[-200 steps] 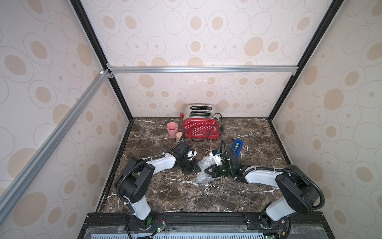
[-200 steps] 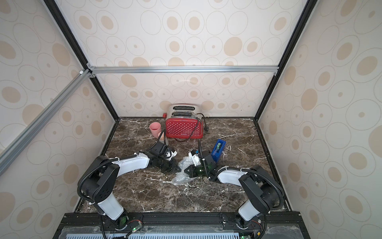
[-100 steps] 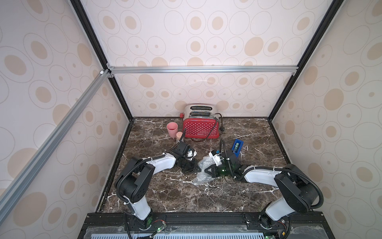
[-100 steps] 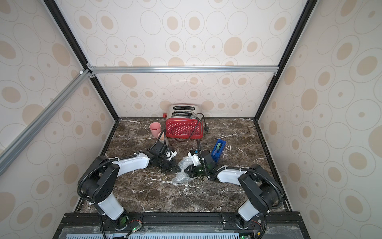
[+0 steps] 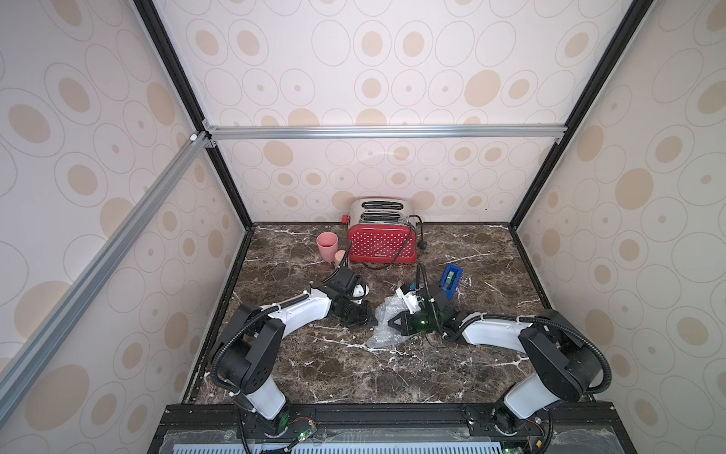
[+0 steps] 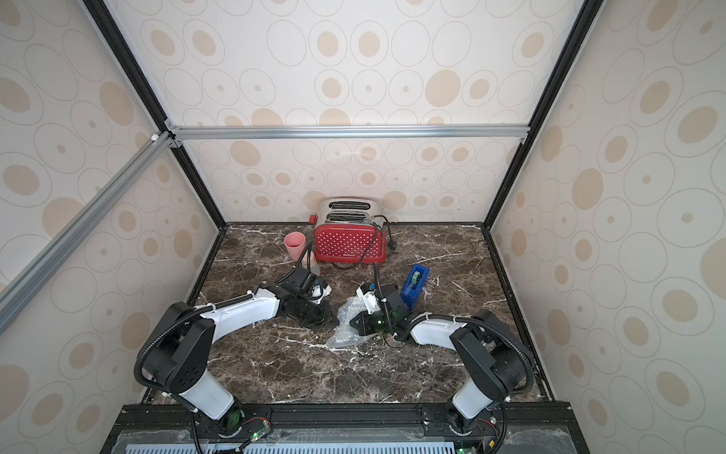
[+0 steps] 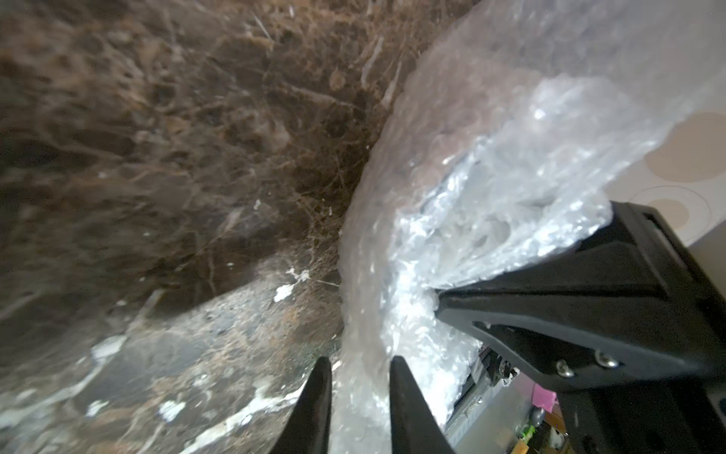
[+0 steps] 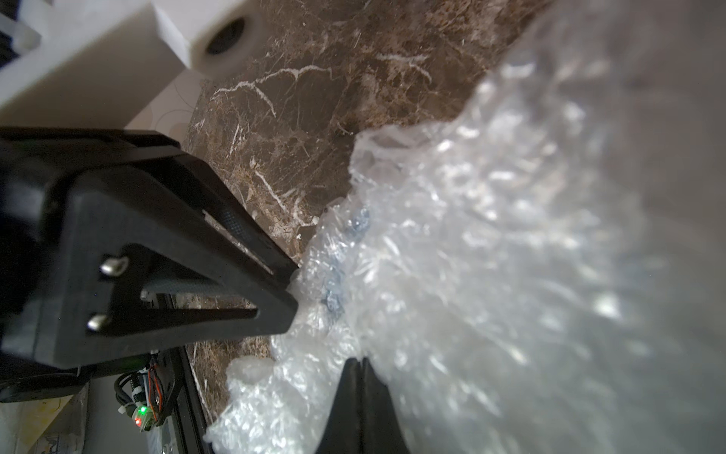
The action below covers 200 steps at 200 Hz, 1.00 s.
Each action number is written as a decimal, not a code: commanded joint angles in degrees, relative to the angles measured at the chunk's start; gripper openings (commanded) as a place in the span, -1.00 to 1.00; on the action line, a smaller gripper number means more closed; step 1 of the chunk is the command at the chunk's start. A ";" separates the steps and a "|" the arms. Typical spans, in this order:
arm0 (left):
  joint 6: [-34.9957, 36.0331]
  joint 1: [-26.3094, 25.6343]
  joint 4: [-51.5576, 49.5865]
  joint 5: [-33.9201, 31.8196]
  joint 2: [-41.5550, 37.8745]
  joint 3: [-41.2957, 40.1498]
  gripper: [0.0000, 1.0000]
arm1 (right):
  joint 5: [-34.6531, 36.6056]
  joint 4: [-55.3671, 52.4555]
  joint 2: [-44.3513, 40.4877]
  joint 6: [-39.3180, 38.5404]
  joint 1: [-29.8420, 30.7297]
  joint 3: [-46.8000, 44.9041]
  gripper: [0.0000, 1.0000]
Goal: Wrap bowls in bubble wrap
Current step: Stick the tape on the bubble wrap.
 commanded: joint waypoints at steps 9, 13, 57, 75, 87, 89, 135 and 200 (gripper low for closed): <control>1.59 -0.23 -5.01 -4.31 -5.17 1.89 -0.47 | 0.77 -2.42 1.19 -1.09 -0.15 0.41 -0.93; 1.37 -0.22 -4.95 -4.24 -5.77 1.88 -0.47 | 0.77 -2.43 1.15 -1.11 -0.16 0.43 -0.93; -0.45 -1.83 0.79 1.76 -9.51 2.22 -0.50 | 0.67 -2.49 0.97 -1.25 -0.13 0.36 -0.92; -1.31 -3.21 3.55 3.85 -6.97 3.25 -0.66 | 0.51 -2.47 1.12 -1.25 -0.19 0.43 -0.92; -1.95 -3.50 5.19 3.73 -5.39 3.47 -0.74 | 0.42 -2.44 1.08 -1.25 -0.16 0.41 -0.92; -2.12 -3.46 5.59 3.87 -5.14 3.47 -0.75 | 0.42 -2.46 1.11 -1.27 -0.13 0.42 -0.92; -3.55 -4.51 12.55 8.79 0.37 3.73 -0.80 | 0.17 -2.42 1.22 -1.39 -0.20 0.43 -0.92; -3.51 -4.68 13.31 9.26 4.33 2.07 -0.81 | -0.04 -2.37 1.54 -1.16 -0.14 0.68 -0.92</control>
